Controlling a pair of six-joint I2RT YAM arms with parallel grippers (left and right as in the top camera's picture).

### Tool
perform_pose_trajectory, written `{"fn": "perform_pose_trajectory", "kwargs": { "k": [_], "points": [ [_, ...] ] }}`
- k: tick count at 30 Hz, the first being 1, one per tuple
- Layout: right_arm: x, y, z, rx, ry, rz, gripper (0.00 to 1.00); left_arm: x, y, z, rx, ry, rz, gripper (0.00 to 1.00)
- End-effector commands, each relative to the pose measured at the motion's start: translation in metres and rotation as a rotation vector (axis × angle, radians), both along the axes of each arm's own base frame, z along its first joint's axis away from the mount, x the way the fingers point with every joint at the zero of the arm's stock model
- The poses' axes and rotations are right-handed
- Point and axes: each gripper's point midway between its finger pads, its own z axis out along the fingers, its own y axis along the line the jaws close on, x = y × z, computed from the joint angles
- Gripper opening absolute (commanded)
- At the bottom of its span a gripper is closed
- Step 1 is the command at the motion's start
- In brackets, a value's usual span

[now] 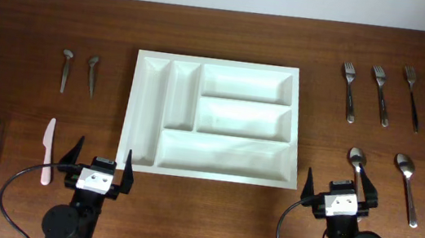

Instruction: Pack container

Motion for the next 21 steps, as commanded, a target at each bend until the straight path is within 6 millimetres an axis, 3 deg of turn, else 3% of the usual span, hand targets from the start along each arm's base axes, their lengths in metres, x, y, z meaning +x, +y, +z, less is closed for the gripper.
{"fn": "perform_pose_trajectory", "kwargs": {
  "k": [1, 6, 10, 15, 17, 21],
  "points": [
    [-0.001, 0.007, -0.001, 0.11, 0.009, 0.027, 0.98, 0.0, 0.003, -0.002, 0.009, 0.002, 0.015, 0.99],
    [-0.001, 0.007, -0.002, 0.201, 0.017, 0.021, 0.99, 0.0, 0.003, -0.002, 0.009, 0.002, 0.015, 0.99],
    [0.0, 0.007, -0.005, 0.375, 0.045, 0.008, 0.99, 0.0, 0.003, -0.002, 0.009, 0.002, 0.015, 0.99],
    [-0.004, 0.02, -0.007, 0.438, 0.129, 0.067, 0.99, 0.0, 0.003, -0.002, 0.009, 0.002, 0.015, 0.99],
    [-0.006, 0.018, -0.001, 0.432, 0.167, 0.046, 0.99, 0.0, 0.003, -0.002, 0.009, 0.002, 0.015, 0.99],
    [-0.009, 0.004, 0.031, 0.425, 0.249, -0.059, 0.99, 0.0, 0.003, -0.002, 0.009, 0.002, 0.015, 0.99]
  ]
}}
